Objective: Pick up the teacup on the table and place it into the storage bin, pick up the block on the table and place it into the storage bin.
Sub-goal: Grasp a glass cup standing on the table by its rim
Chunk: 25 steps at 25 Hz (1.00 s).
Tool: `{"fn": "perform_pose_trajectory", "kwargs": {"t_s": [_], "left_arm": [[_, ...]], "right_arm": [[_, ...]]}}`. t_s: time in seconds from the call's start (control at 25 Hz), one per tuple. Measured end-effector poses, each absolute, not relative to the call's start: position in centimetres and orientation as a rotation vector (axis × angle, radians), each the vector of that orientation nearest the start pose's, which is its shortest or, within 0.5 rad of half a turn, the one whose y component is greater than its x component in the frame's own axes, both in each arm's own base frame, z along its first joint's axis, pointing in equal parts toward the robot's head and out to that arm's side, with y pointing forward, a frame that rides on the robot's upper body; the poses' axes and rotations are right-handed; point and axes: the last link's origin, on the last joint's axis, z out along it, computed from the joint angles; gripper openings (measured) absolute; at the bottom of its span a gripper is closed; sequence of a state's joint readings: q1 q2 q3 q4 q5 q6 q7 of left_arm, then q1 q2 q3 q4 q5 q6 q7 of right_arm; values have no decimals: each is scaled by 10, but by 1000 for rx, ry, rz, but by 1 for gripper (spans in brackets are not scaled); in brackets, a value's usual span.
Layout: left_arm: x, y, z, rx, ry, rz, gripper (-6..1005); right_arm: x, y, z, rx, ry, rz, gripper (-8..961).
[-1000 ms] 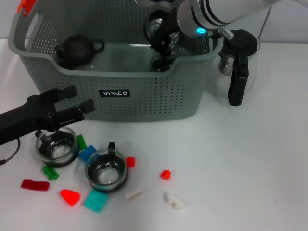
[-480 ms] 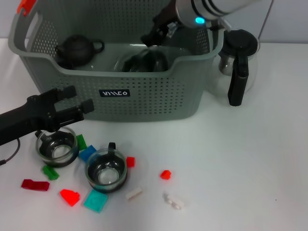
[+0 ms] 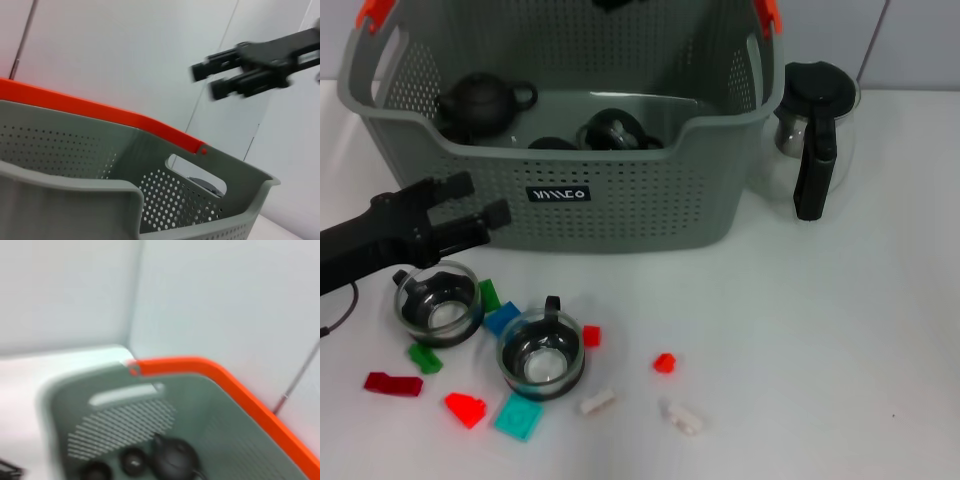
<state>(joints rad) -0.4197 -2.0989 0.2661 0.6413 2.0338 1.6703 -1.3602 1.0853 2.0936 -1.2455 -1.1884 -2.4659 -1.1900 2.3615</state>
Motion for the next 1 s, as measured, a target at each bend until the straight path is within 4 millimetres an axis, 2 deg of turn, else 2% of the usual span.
{"fn": "perform_pose_trajectory", "kwargs": {"t_s": [0.16, 0.32, 0.36, 0.44, 0.6, 0.8, 1.0], "left_arm": [[-311, 295, 42, -2323, -830, -975, 859], [-309, 297, 43, -2325, -821, -983, 859], [-308, 298, 43, -2326, -820, -985, 859], [-308, 298, 43, -2327, -821, -987, 859], [-307, 299, 44, -2323, -821, -993, 859], [-307, 300, 46, -2314, -822, -1007, 858], [-306, 300, 47, -2314, -825, -1009, 858]], "right_arm": [[-4, 411, 30, -2691, 195, 185, 698], [22, 379, 49, -2818, 152, 248, 699], [36, 370, 58, -2854, 151, 296, 699], [47, 363, 66, -2874, 156, 342, 700], [81, 344, 86, -2917, 162, 441, 700], [121, 325, 86, -2951, 167, 406, 700], [169, 319, 69, -2909, 210, 453, 701]]}}
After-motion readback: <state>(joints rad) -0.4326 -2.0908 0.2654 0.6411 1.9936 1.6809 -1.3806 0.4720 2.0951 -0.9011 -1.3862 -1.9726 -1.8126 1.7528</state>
